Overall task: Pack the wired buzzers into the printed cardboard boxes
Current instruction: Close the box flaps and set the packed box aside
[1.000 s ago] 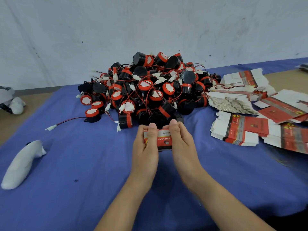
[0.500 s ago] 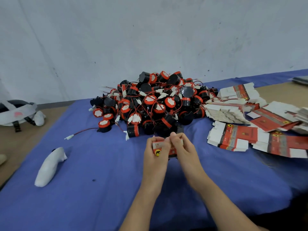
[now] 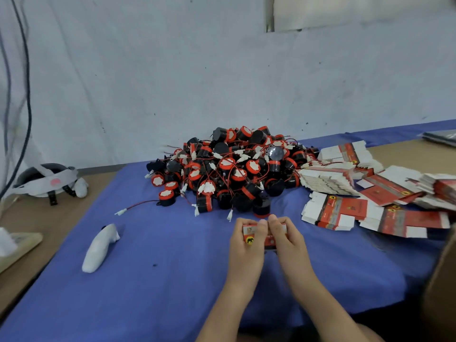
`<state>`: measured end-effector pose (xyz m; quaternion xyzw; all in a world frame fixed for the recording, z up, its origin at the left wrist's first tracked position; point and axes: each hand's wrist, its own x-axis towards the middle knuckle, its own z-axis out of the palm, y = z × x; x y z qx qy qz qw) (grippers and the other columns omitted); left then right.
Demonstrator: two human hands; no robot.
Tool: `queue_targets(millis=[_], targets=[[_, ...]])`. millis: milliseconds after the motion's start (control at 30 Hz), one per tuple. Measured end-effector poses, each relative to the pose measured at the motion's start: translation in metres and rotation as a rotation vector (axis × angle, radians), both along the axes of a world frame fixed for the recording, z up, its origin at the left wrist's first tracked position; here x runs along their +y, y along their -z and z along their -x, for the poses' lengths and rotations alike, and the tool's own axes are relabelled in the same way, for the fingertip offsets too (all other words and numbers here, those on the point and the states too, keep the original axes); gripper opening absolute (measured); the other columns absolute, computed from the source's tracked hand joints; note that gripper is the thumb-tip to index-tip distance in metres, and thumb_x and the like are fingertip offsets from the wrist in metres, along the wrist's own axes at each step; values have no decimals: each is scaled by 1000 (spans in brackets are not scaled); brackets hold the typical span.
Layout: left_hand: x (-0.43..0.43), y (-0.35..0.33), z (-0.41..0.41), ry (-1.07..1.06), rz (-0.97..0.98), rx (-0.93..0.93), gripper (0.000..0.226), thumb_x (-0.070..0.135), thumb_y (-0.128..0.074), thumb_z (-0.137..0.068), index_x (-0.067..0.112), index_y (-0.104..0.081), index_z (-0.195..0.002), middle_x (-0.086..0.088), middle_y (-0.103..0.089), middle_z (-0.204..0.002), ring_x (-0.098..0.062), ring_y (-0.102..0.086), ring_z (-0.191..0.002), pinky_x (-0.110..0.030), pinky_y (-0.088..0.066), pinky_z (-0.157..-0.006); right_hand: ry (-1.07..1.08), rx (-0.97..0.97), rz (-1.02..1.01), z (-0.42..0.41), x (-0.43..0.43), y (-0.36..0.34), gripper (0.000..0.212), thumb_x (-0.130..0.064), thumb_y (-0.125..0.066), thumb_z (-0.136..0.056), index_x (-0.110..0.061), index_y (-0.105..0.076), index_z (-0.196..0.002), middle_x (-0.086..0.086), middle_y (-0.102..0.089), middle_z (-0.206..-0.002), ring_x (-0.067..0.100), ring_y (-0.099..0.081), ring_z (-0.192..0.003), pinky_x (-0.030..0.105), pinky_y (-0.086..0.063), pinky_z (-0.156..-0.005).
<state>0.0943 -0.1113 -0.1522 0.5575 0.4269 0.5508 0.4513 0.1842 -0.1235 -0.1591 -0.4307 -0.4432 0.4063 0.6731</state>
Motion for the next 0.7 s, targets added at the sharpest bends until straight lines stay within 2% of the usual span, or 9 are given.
queue_targets(millis=[200, 300, 367, 433, 500, 600, 700], targets=[[-12, -22, -25, 114, 28, -75, 20, 37, -56, -101, 18, -62, -104, 3, -74, -91, -15, -73, -88, -29, -61, -73, 105, 16, -22, -24, -17, -22, 26, -33, -54, -103, -13, -65, -91, -3, -71, -75, 6, -68, -69, 16, -51, -58], [-20, -40, -45, 150, 67, -126, 21, 40, -56, -101, 20, -62, -104, 2, -75, -89, -15, -73, -86, -27, -61, -71, 178, 61, -53, -42, -29, -35, 22, -40, -50, -104, -32, -69, -96, -11, -72, -85, 2, -69, -76, 18, -52, -61], [-27, -57, -63, 186, 135, -223, 28, 43, -54, -101, 18, -63, -109, -4, -75, -96, -17, -74, -86, -30, -61, -71, 237, 165, -71, -58, -39, -49, 23, -45, -46, -102, -41, -69, -104, -11, -75, -99, 5, -71, -89, 23, -53, -71], [-35, -78, -86, 251, 207, -342, 35, 44, -50, -102, 16, -65, -114, -9, -76, -101, -22, -74, -89, -36, -61, -74, 299, 276, -82, -77, -49, -62, 31, -51, -45, -99, -39, -67, -118, -11, -76, -107, 8, -72, -99, 27, -53, -77], [-45, -98, -111, 370, 277, -454, 35, 41, -48, -100, 15, -70, -109, -7, -77, -96, -20, -74, -85, -34, -59, -72, 359, 358, -97, -93, -61, -72, 39, -53, -43, -102, -35, -63, -130, -10, -75, -113, 9, -71, -106, 31, -52, -83], [-67, -126, -156, 594, 342, -524, 29, 33, -49, -96, 15, -72, -97, -9, -75, -91, -20, -73, -84, -35, -58, -76, 408, 447, -150, -114, -83, -83, 43, -50, -39, -106, -25, -63, -131, -6, -74, -119, 10, -68, -113, 33, -51, -94], [-98, -147, -200, 758, 355, -463, 38, 40, -50, -99, 12, -70, -115, -12, -75, -108, -24, -72, -100, -37, -59, -86, 467, 445, -198, -137, -113, -100, 47, -49, -36, -107, -20, -62, -133, -3, -74, -120, 11, -68, -114, 30, -52, -95]])
